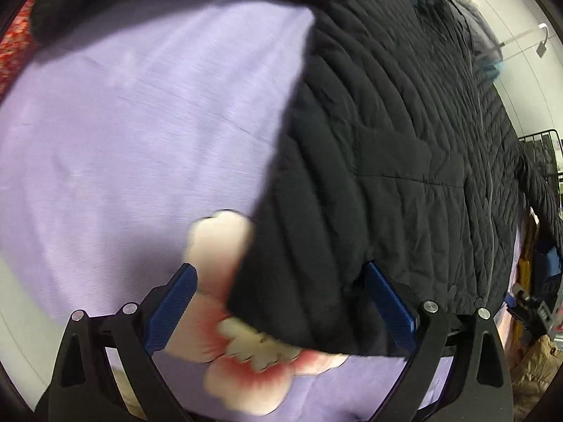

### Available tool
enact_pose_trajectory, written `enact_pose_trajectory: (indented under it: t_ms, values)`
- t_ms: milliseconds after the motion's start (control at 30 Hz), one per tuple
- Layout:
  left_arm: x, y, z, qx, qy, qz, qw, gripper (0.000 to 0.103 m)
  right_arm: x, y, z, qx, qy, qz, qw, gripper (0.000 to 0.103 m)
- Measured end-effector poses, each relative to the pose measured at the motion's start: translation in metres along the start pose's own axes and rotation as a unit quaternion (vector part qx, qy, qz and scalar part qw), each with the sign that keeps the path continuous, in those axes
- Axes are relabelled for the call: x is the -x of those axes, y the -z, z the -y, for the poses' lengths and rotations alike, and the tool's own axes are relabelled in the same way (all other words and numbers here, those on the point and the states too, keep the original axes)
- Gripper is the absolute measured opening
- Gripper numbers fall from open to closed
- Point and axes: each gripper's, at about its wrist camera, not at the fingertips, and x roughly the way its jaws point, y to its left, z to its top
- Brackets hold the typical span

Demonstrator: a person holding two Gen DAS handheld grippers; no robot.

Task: Fold large clothes

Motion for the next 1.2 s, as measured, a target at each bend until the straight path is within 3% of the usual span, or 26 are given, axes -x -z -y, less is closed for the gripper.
enact_pose_trajectory:
  t_ms: [33,167,200,267,333,400,500,567,667,767,867,967,1067,1133,1200]
  values:
    - [-0.006,-0.001,0.003,0.003,0.005,-0.006,1.0,0.094,-0.003,0.003,-0.001,-0.001,0.006,0.0,1.0,0.071]
    - [-0.02,-0.002,0.019,-0.011,-0.026,-0.012,0.9995,0.095,-0.011,0.0,0.004,-0.038,0.023,0.0,0.999,0.037]
    - [-0.02,-0.003,0.023,-0.017,-0.022,-0.015,0.9995,0.09,-0.009,0.0,0.004,-0.04,0.021,0.0,0.999,0.025]
    - [-0.013,-0.004,0.027,-0.03,-0.004,-0.017,0.9994,0.068,0.001,0.001,-0.001,-0.041,0.012,0.008,0.999,0.014]
    - [-0.004,-0.003,0.031,-0.039,0.011,-0.02,0.999,0.034,0.015,0.006,-0.007,-0.029,0.007,0.019,0.999,0.009]
    - [0.012,0.0,0.037,-0.064,0.015,-0.009,0.9978,0.019,0.039,0.01,-0.025,-0.006,0.001,0.028,1.0,0.007]
    - [0.043,0.005,0.045,-0.089,0.033,0.001,0.9955,0.013,0.072,0.019,-0.051,0.015,-0.014,0.029,0.999,0.005]
    - [0.069,0.008,0.048,-0.109,0.046,0.008,0.9929,0.012,0.094,0.03,-0.072,0.047,0.011,0.02,0.999,0.004]
    - [0.092,0.019,0.042,-0.138,0.03,-0.003,0.99,0.011,0.109,0.052,-0.081,0.063,0.036,-0.005,0.997,0.004]
    - [0.092,0.029,0.026,-0.134,0.02,-0.027,0.9904,0.011,0.106,0.077,-0.083,0.08,0.065,-0.04,0.994,0.004]
    - [0.066,0.046,0.012,-0.136,-0.02,-0.05,0.9893,0.011,0.084,0.101,-0.075,0.072,0.089,-0.09,0.989,0.004]
    - [0.027,0.054,-0.001,-0.095,-0.051,-0.071,0.9916,0.019,0.055,0.108,-0.062,0.051,0.115,-0.103,0.987,0.006]
    - [0.006,0.052,-0.005,-0.068,-0.065,-0.07,0.9931,0.035,0.042,0.097,-0.061,0.033,0.13,-0.11,0.985,0.014]
    - [0.007,0.051,-0.011,-0.057,-0.073,-0.065,0.9935,0.049,0.049,0.089,-0.063,0.033,0.136,-0.104,0.985,0.026]
    - [0.019,0.049,-0.019,-0.059,-0.08,-0.047,0.9939,0.055,0.064,0.082,-0.063,0.038,0.152,-0.087,0.984,0.037]
